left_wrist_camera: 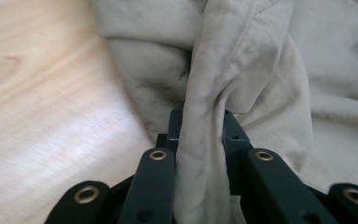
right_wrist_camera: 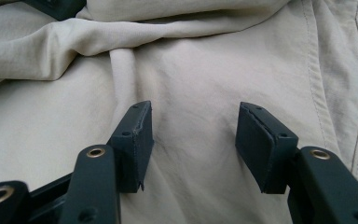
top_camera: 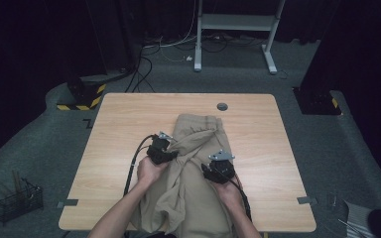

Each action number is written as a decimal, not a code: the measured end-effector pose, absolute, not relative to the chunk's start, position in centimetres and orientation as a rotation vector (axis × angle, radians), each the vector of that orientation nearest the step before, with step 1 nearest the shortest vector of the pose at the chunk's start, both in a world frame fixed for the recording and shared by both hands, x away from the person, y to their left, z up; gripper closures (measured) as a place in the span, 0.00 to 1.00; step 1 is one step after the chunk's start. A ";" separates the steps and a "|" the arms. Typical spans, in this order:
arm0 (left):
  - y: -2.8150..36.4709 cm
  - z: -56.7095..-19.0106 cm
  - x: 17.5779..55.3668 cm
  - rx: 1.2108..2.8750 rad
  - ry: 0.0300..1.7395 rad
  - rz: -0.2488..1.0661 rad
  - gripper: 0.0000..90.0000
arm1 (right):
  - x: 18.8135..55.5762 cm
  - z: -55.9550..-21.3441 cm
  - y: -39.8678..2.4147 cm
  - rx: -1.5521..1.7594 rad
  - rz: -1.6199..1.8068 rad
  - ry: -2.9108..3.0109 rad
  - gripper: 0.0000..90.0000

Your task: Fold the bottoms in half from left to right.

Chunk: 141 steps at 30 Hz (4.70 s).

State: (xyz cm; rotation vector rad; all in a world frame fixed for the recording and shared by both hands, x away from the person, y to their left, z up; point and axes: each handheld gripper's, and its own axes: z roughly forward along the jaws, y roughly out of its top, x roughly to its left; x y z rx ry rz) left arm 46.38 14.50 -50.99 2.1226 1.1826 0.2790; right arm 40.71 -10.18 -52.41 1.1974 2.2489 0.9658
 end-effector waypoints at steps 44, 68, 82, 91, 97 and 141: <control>23.4 -49.8 39.0 2.109 1.318 0.226 0.75 | 36.1 -52.3 -15.6 1.301 0.939 2.177 0.49; 10.9 -48.6 37.1 2.184 0.897 -0.003 0.99 | 34.0 -50.7 -15.9 1.229 1.002 2.200 0.48; 12.3 -50.4 42.7 2.253 1.049 0.203 0.99 | 37.1 -52.1 -13.4 1.221 0.945 2.284 0.48; 12.6 -46.6 41.5 2.185 0.995 0.237 0.99 | 38.8 -52.4 -12.0 1.258 0.955 2.218 0.47; 10.0 -44.7 39.0 2.157 0.859 0.170 0.99 | 38.8 -52.4 -12.0 1.263 0.955 2.213 0.47; 15.7 -51.2 40.0 2.144 1.178 0.410 0.57 | 38.4 -52.4 -12.1 1.205 0.980 2.264 0.49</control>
